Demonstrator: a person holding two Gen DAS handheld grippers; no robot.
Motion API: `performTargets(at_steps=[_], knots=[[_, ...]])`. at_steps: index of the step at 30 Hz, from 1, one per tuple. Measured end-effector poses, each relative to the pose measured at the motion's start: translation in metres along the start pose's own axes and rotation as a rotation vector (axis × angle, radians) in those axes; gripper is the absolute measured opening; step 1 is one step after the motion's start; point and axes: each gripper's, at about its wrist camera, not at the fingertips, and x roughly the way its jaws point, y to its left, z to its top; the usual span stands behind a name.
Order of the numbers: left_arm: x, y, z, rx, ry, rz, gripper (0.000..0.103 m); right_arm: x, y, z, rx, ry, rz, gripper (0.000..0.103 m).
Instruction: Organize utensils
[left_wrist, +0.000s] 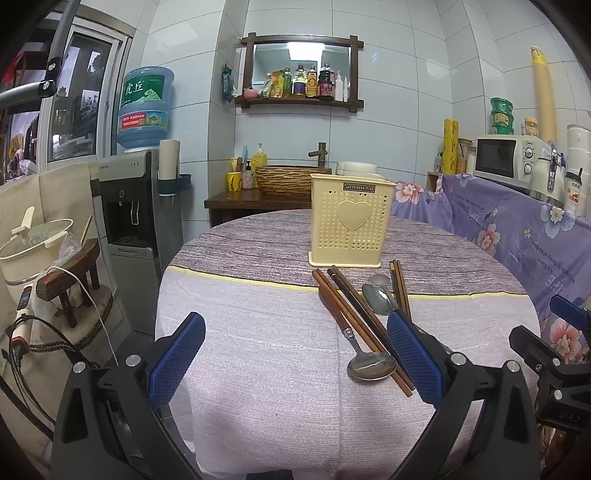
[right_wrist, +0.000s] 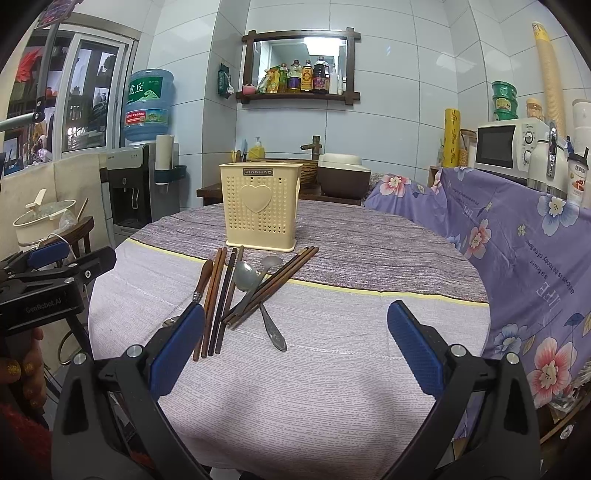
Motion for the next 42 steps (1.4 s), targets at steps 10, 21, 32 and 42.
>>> performTargets(at_steps=[10, 21, 32, 42], knots=[[0.0018, 0.0008, -0.0014, 0.000, 0.004, 0.000, 0.098, 0.0001, -0.0003, 0.0003, 0.001, 0.000, 0.000, 0.097], [0.0026, 0.0014, -0.0025, 0.000, 0.008, 0.000, 0.098, 0.0009, -0.0001, 0.0001, 0.001, 0.001, 0.000, 0.097], [0.0036, 0.0004, -0.0037, 0.001, 0.010, 0.001, 0.098, 0.0010, -0.0002, 0.0000, 0.001, 0.002, 0.001, 0.097], [0.0043, -0.0002, -0.0039, 0.001, 0.013, 0.001, 0.098, 0.0012, -0.0003, 0.0000, 0.002, 0.004, 0.002, 0.098]])
